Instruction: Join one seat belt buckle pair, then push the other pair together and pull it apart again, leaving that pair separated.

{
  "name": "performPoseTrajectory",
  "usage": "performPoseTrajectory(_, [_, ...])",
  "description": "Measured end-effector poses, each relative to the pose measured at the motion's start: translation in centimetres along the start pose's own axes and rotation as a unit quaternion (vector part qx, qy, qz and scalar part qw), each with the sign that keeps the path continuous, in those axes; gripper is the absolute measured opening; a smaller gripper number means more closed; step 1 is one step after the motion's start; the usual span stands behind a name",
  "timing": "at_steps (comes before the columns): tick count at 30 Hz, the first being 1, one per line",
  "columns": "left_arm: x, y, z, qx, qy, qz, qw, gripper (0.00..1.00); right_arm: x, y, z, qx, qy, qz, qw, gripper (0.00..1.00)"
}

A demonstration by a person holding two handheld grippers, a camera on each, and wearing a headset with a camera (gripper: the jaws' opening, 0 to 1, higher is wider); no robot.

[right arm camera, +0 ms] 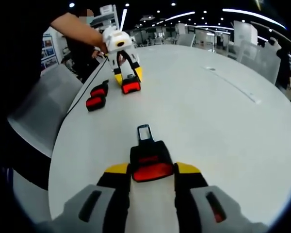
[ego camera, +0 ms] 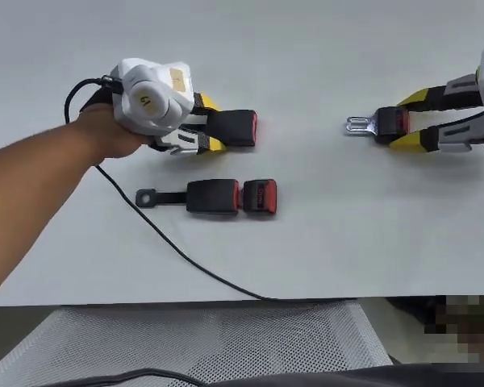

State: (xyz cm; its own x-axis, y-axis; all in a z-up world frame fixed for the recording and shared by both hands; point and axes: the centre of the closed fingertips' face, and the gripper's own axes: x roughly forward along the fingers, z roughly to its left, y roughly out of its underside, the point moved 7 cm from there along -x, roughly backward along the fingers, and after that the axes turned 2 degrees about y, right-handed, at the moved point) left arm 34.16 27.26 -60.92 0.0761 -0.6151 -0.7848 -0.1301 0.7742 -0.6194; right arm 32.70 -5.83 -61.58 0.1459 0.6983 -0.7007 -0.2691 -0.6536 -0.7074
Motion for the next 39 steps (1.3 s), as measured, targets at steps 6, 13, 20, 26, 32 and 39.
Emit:
performPoseTrajectory(6, [0.0,0.1,-0.1,-0.008,-0.008,-0.002,0.9999,0.34,0.1,-0.1,0.0,0.000,0.001,-0.003,1.0000,0.34])
performPoseTrajectory(13, [0.1,0.1,-0.2,-0.011,-0.011,-0.003,0.9999,0.34,0.4,-0.3,0.0,-0.001,0.007,-0.017,0.9998,0.34])
performPoseTrajectory(20, [0.1,-0.1,-0.2,-0.006,-0.008,0.006,0.9999,0.34,1.5,-1.1,0.0,-0.003,0.008,-0.028,0.9996,0.34])
performPoseTrajectory(26, [0.1,-0.1,-0.3,-0.005,-0.004,0.009,0.9999,0.34,2.4,-2.0,0.3,-0.007,0.005,-0.036,0.9993,0.34])
performPoseTrajectory(32, [0.1,-0.1,-0.3,-0.005,-0.004,0.009,0.9999,0.34,4.0,-3.3,0.7,-0.008,0.002,-0.047,0.9989,0.34])
performPoseTrajectory(39, [0.1,-0.1,-0.4,-0.005,-0.004,0.008,0.9999,0.34,5.7,-4.6,1.3,-0.014,-0.007,-0.060,0.9981,0.34])
